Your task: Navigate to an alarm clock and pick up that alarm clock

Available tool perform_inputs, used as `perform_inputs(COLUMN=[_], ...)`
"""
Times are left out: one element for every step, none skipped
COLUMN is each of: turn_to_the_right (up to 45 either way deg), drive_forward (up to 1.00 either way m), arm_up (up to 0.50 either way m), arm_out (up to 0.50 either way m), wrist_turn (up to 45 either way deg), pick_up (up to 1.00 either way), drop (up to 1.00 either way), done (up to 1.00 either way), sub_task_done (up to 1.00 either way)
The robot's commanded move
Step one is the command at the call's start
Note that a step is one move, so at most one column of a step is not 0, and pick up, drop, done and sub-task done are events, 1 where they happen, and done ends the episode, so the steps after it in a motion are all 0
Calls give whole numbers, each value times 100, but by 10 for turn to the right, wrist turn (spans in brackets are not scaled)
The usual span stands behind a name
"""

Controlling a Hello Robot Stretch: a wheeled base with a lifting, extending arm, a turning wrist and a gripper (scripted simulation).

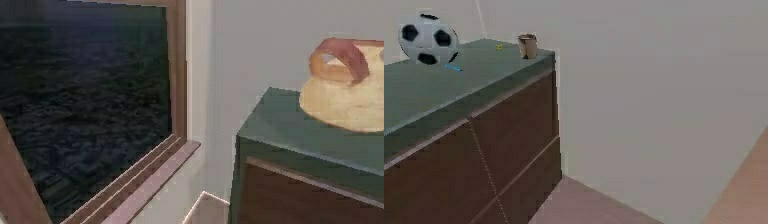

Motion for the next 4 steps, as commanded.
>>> perform_inputs(turn_to_the_right=[-450, -450, -450, -120], drive_forward=[0, 0, 0, 0], arm_up=[0, 0, 0, 0], arm_out=[0, 0, 0, 0], wrist_turn=[0, 0, 0, 0], pick_up=[0, 0, 0, 0], drop=[0, 0, 0, 0], done=[0, 0, 0, 0], sub_task_done=[0, 0, 0, 0])
